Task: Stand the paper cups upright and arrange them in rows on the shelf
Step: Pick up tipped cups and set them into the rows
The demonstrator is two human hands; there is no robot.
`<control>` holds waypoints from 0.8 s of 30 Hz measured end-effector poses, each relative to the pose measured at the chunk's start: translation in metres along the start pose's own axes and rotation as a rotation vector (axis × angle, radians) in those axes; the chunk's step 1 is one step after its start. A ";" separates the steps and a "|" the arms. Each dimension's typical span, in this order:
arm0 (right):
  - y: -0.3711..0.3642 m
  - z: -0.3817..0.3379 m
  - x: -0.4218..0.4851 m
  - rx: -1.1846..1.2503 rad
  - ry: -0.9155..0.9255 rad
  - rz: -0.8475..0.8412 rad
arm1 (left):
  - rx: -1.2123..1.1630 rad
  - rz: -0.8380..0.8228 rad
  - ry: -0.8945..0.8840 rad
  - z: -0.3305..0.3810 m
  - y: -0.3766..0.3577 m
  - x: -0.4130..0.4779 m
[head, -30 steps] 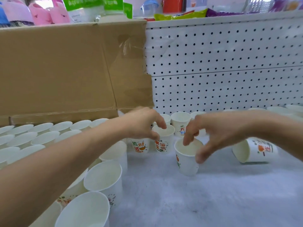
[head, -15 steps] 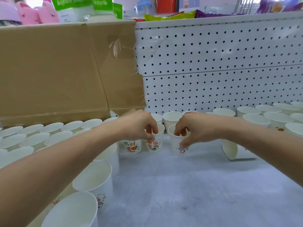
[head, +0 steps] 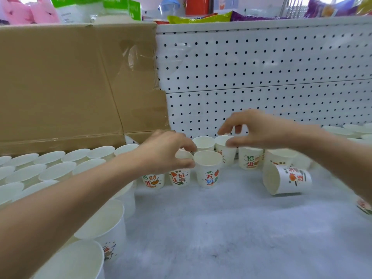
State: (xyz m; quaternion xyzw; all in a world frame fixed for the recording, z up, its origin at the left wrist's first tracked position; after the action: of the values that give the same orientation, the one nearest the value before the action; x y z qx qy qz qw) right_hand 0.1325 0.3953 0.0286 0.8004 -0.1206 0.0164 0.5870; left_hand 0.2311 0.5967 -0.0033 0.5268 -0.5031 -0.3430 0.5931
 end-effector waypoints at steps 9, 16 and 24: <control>0.001 0.068 -0.052 -0.466 -0.185 -0.397 | 0.040 -0.091 -0.107 0.018 -0.021 0.033; 0.002 0.065 -0.044 -0.283 -0.101 -0.165 | 0.071 -0.120 -0.110 0.020 -0.018 0.040; -0.029 0.044 -0.021 -0.179 -0.008 0.045 | 0.066 -0.100 -0.063 0.022 -0.014 0.037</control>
State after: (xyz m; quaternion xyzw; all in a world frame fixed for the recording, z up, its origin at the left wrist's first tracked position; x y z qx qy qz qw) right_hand 0.1132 0.3655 -0.0160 0.7417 -0.1419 0.0154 0.6554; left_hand 0.2216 0.5527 -0.0098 0.5595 -0.5056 -0.3718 0.5415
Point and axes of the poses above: each hand's wrist, its own x-axis towards the middle knuckle, its own y-axis out of the back of the hand, z = x × y, the point moved 2 cm from there along x, towards the middle knuckle, and after that the axes turned 14 degrees about -y, right-handed, at the moved point
